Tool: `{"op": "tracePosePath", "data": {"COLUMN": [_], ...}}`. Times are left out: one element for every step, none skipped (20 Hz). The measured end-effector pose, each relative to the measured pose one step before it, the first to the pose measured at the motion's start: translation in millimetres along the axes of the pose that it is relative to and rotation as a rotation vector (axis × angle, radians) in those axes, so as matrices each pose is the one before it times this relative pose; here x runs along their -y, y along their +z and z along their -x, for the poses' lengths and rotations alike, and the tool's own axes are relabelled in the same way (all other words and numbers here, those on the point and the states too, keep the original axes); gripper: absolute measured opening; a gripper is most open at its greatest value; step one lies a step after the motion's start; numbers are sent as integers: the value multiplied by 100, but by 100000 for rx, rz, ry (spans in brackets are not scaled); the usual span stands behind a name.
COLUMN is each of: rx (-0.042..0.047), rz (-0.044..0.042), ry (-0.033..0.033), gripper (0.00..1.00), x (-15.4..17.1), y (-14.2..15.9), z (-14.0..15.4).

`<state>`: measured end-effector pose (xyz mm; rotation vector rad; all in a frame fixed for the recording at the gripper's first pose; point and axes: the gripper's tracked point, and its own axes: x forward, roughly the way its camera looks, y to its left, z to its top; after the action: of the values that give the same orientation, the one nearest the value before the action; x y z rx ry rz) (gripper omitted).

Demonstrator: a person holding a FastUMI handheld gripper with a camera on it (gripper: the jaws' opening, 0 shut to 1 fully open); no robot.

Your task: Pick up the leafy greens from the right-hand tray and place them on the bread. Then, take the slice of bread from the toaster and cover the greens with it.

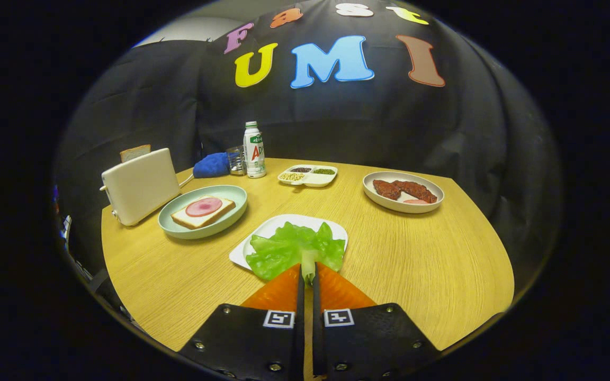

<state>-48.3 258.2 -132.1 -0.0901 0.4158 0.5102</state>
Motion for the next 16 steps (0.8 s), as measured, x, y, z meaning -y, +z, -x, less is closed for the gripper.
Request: {"op": "tracePosePath", "data": {"rx": [595, 1439, 677, 921, 611, 843, 811, 362, 1142, 962, 1098, 1045, 495, 576, 515, 539], "rz": [322, -374, 186, -47, -199, -423, -453, -360, -640, -233, -237, 49, 512, 139, -354, -78], "ry": [484, -27, -14, 88, 259, 602, 565, 750, 553, 256, 154, 132, -153, 171, 503, 370], "gripper": [7, 6, 6, 6, 6, 6, 6, 6, 6, 6, 6, 6, 6, 6, 6, 6], "x": [-209, -91, -41, -82, -60, -186, -324, -277, -186, -193, -182, -233, -117, -140, -269, -214], "y": [393, 340, 211, 425, 199, 387, 273, 233, 436, 431, 403, 416, 271, 342, 389, 320], "z": [243, 202, 111, 66, 63, 61, -71, -23, 59, 55, 64, 18, -2, -65, -17, -1]}}
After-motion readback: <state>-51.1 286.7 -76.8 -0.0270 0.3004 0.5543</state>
